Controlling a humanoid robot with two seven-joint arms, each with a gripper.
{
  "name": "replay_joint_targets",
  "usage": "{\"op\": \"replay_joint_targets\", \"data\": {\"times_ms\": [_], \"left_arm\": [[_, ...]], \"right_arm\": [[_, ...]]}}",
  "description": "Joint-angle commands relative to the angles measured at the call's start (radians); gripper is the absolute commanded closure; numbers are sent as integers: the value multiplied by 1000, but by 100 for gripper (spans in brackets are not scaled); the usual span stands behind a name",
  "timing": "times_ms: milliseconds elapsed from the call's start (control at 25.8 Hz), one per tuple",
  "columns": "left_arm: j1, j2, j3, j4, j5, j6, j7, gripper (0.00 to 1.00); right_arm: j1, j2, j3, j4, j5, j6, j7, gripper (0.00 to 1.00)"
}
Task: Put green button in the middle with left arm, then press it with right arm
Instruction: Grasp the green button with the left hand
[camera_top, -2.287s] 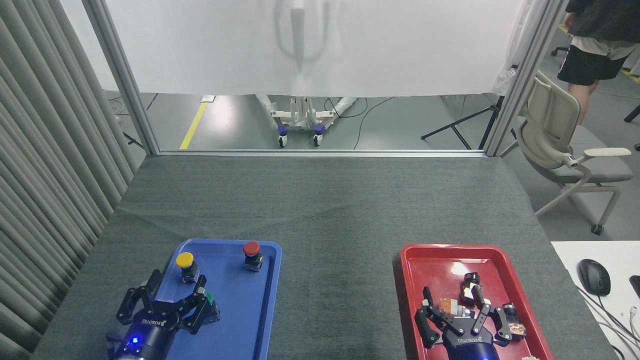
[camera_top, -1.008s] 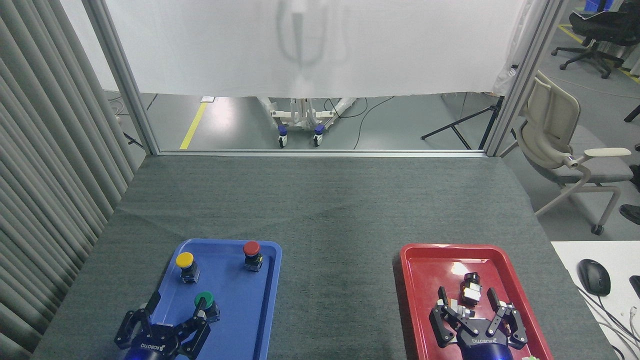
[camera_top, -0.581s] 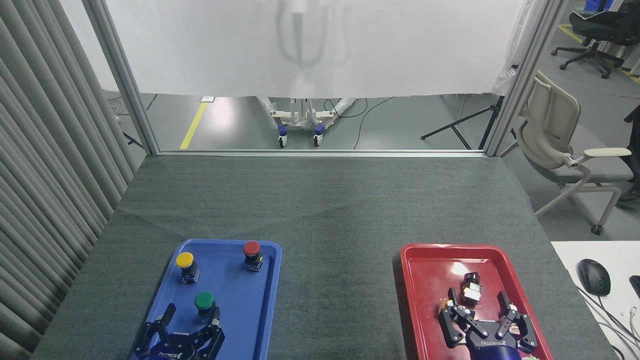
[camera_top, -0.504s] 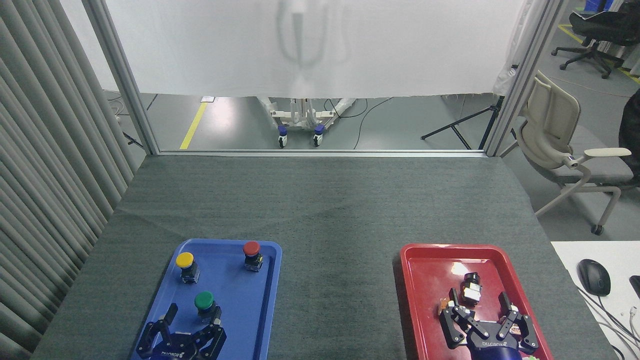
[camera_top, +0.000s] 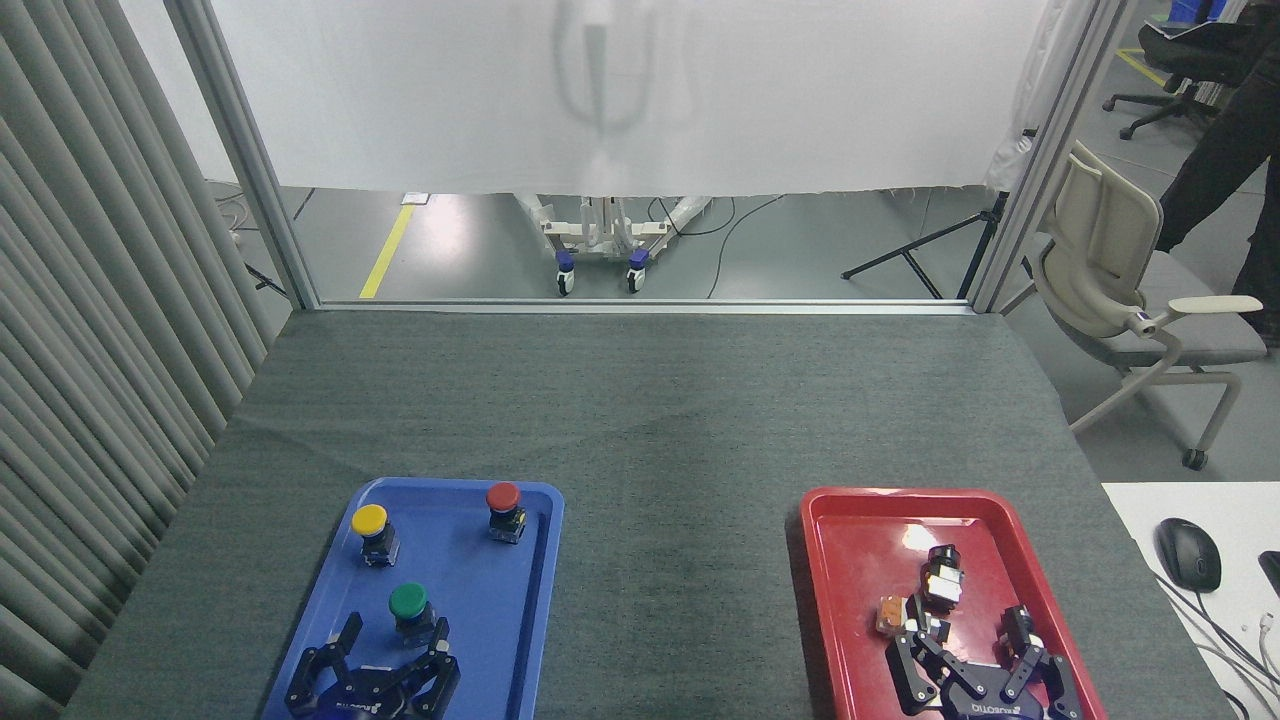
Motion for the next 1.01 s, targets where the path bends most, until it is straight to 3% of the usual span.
{"op": "replay_joint_targets", "data": {"times_ms": [0, 78, 155, 310, 349, 465, 581, 853, 969], "left_arm": [[-31, -1, -27, 44, -8, 6, -6, 5], [-57, -4, -33, 96, -8, 6, -1, 8], [-68, -4, -33, 128, -8, 6, 3, 24], [-100, -1, -31, 171, -5, 9, -6, 43], [-99, 0, -33, 171, -5, 7, -7, 50], [-85, 13, -33, 165, -5, -16, -9, 82], [-87, 23, -34, 171, -6, -45, 3, 97], [-123, 26, -47, 108, -8, -222, 2, 100], [-189, 19, -142, 104, -10, -306, -7, 100]], "right_arm": [[-24, -5, 5, -2, -4, -4, 0, 0], [-35, -2, 5, -3, -4, -35, 2, 0], [-53, -2, 3, -2, -4, -57, 2, 0], [-57, -5, 8, -2, -4, -101, 3, 0], [-55, -3, 8, -2, -4, -109, 3, 0], [-57, -3, 8, -5, -3, -121, 5, 0], [-67, -5, 8, -3, -4, -121, 8, 0], [-69, -3, 8, -3, -3, -123, 9, 0], [-61, -5, 8, -3, -3, -124, 9, 0]]}}
